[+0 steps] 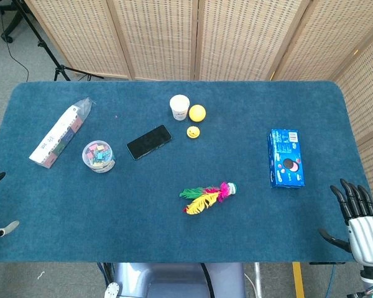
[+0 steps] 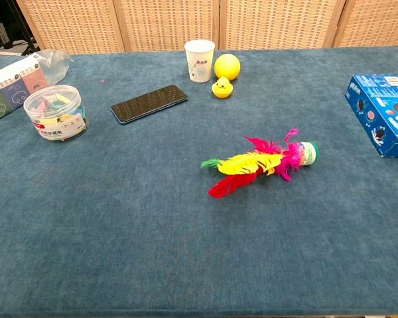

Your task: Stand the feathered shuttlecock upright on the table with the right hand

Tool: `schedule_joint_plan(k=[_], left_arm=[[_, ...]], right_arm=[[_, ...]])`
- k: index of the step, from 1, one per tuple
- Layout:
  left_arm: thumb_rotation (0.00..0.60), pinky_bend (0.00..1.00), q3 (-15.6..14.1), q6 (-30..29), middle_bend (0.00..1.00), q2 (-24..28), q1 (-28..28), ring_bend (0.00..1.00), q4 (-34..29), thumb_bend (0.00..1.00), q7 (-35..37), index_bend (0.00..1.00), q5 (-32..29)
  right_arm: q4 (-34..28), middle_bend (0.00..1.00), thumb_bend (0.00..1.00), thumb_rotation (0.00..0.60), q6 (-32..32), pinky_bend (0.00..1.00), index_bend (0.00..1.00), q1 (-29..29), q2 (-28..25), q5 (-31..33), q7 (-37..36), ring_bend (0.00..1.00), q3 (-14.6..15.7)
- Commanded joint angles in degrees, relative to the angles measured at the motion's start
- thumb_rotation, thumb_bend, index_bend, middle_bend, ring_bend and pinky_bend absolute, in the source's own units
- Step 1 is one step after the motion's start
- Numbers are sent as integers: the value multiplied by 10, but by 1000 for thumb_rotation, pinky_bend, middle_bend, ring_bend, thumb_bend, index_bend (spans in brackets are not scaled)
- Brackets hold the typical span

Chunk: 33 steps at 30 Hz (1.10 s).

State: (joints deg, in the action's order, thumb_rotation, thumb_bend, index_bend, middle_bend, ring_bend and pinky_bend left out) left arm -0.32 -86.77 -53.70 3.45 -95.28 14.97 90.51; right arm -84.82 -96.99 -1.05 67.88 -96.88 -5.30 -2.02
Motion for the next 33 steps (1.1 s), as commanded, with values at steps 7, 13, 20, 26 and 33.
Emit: schedule_joint_plan(k=[7, 13, 20, 26, 33], left_arm=[[600, 0, 2, 6, 0, 1, 2, 0, -3, 0, 1, 0, -9], [600, 0, 3, 10, 0, 1, 3, 0, -3, 0, 3, 0, -12], [600, 0, 10, 34, 0, 1, 14, 0, -9, 0, -8, 0, -34], [600, 0, 12, 41, 0, 1, 17, 0, -9, 0, -10, 0, -40], [600, 0, 14, 50, 0, 5, 21, 0, -7, 0, 1, 0, -44]], right_arm=[[7, 0, 0, 600, 44, 0, 92, -29, 11, -30, -27, 0, 18], [0, 0, 0, 600, 104, 0, 201, -79, 13, -55, -69, 0, 24], [-65, 0, 116, 600, 223, 0, 269, -178, 33, -72, -28, 0, -1], [-102, 0, 228, 600, 305, 0, 278, -225, 81, -36, 42, 0, -17], [-108, 0, 312, 600, 369, 0, 282, -264, 155, 33, 147, 0, -43]])
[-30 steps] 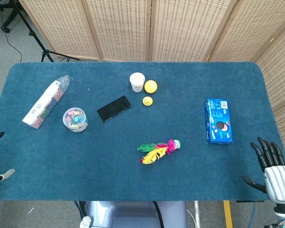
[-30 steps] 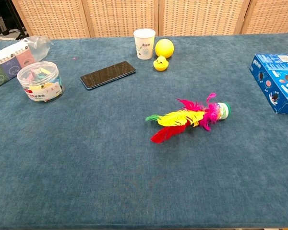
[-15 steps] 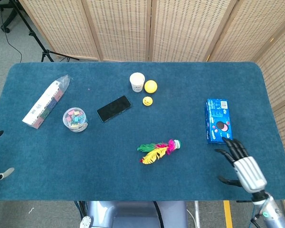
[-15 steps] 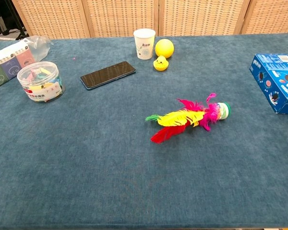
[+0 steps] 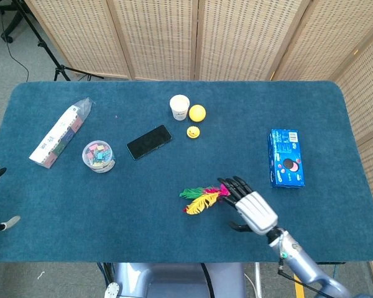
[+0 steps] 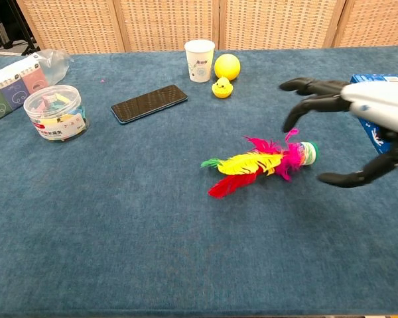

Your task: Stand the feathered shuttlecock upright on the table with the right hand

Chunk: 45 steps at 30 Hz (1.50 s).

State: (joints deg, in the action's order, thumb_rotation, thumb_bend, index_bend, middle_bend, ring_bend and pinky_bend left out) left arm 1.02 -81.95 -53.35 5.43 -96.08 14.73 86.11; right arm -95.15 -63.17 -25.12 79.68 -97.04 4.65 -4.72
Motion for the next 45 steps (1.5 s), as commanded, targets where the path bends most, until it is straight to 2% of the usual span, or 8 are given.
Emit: schedule_joint_plan(k=[1, 9, 17, 25, 30, 36, 45], left_arm=[[600, 0, 0, 2, 0, 2, 1, 0, 1, 0, 5, 0, 0], [600, 0, 2, 4, 0, 6, 2, 0, 6, 0, 22, 0, -2], [600, 0, 3, 6, 0, 9, 3, 0, 9, 0, 33, 0, -3], [600, 0, 4, 7, 0, 10, 3, 0, 10, 0, 39, 0, -5], [600, 0, 4, 7, 0, 10, 3, 0, 9, 0, 38, 0, -4], [600, 0, 4, 5, 0, 11, 2, 0, 7, 0, 39, 0, -4], [600, 0, 4, 5, 0, 12, 2, 0, 8, 0, 41, 0, -3]], right_arm=[[-2, 0, 318, 600, 36, 0, 282, -28, 45, 43, 58, 0, -19], [13, 0, 337, 600, 59, 0, 282, -45, 89, 100, 120, 0, -28], [36, 0, 337, 600, 52, 0, 283, -51, 138, 148, 154, 0, -33], [64, 0, 363, 600, 27, 0, 336, -56, 165, 155, 165, 0, -36], [69, 0, 364, 600, 12, 0, 413, -56, 172, 155, 162, 0, -35], [78, 0, 414, 600, 2, 0, 472, -57, 182, 158, 164, 0, -34], [84, 0, 502, 600, -1, 0, 494, -62, 189, 165, 159, 0, -33]])
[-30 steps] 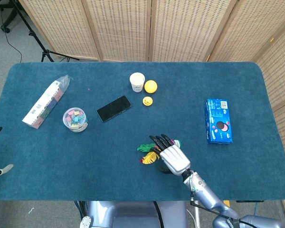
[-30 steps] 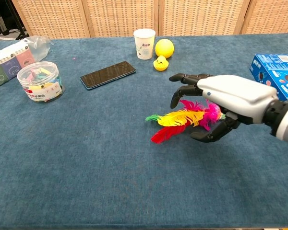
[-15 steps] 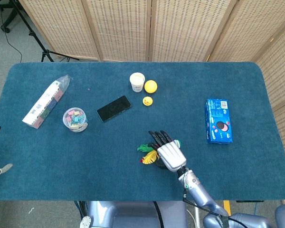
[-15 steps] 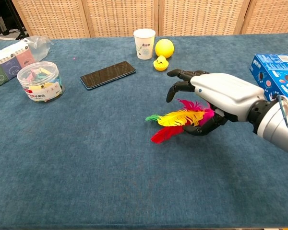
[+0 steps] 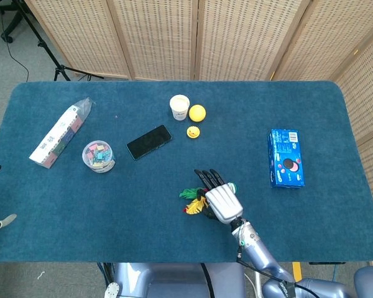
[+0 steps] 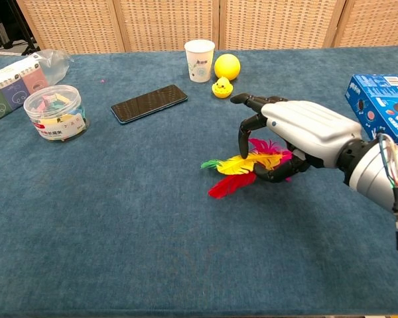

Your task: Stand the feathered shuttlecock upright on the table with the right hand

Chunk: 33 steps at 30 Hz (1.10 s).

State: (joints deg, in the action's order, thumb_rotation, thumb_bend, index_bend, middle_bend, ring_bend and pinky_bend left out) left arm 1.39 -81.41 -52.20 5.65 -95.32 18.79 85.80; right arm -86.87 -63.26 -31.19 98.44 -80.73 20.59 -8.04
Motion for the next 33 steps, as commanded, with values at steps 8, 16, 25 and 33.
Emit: schedule_joint_plan(k=[8, 16, 25, 33], left_arm=[[600, 0, 1, 0, 0, 1, 0, 0, 2, 0, 7, 0, -1], [600, 0, 0, 1, 0, 2, 0, 0, 3, 0, 9, 0, 1], [600, 0, 0, 5, 0, 2, 3, 0, 3, 0, 7, 0, 0], [600, 0, 0, 3, 0, 2, 2, 0, 2, 0, 8, 0, 1]], right_arm=[[14, 0, 543, 600, -3, 0, 547, -5, 14, 5, -5, 0, 1], [24, 25, 545, 600, -17, 0, 622, -7, 27, 2, -27, 0, -4], [14, 69, 569, 600, -41, 0, 678, -6, 34, -11, -92, 0, -17], [-9, 94, 618, 600, -62, 0, 703, -4, 37, -11, -201, 0, -41]])
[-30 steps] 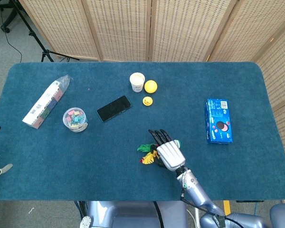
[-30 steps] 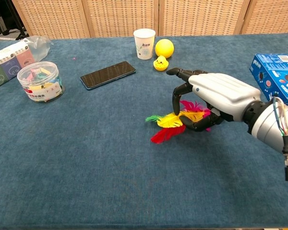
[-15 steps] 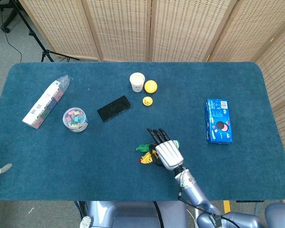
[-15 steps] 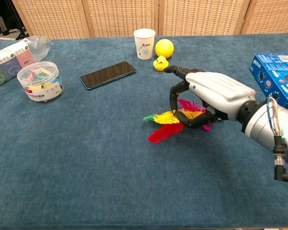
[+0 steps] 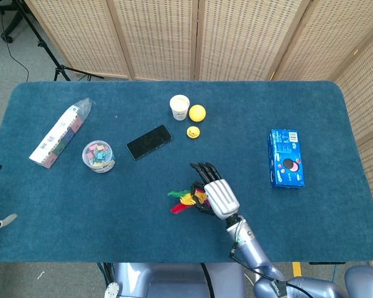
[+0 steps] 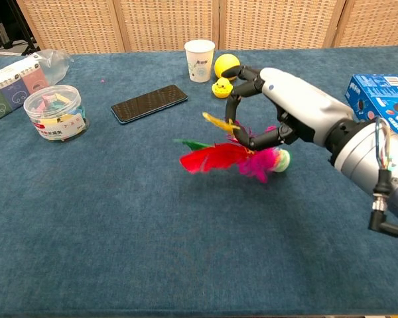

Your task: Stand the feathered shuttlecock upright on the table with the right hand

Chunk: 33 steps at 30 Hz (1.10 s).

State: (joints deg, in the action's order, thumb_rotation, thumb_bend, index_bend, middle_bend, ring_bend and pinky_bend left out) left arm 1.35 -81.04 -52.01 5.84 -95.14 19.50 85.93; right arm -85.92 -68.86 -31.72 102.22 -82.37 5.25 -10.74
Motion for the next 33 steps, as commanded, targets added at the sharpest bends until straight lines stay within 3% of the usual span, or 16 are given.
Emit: schedule_joint_plan(k=[1, 10, 24, 26, 30, 33], left_arm=[[600, 0, 0, -1, 0, 0, 0, 0, 0, 0, 1, 0, 0], [600, 0, -1, -3, 0, 1, -2, 0, -1, 0, 3, 0, 2], [600, 0, -2, -4, 0, -2, -2, 0, -5, 0, -10, 0, 2], [600, 0, -3, -4, 0, -2, -3, 0, -6, 0, -12, 0, 3], [600, 0, -3, -4, 0, -3, -2, 0, -7, 0, -17, 0, 3], [600, 0, -3, -3, 0, -4, -2, 0, -7, 0, -18, 0, 3]], right_arm=[[-24, 96, 619, 600, -3, 0, 703, 1, -3, 9, -57, 0, -17], [-48, 101, 618, 600, 20, 0, 708, 11, -18, 48, -165, 0, -25], [1, 95, 582, 600, 18, 0, 686, 28, -39, 8, -235, 0, 15], [-1, 72, 508, 600, 20, 0, 565, 26, -47, -5, -243, 0, 22], [-14, 2, 298, 600, 20, 0, 131, 22, -71, -33, -244, 0, 33], [-21, 0, 155, 600, 14, 0, 3, 22, -80, -41, -230, 0, 34]])
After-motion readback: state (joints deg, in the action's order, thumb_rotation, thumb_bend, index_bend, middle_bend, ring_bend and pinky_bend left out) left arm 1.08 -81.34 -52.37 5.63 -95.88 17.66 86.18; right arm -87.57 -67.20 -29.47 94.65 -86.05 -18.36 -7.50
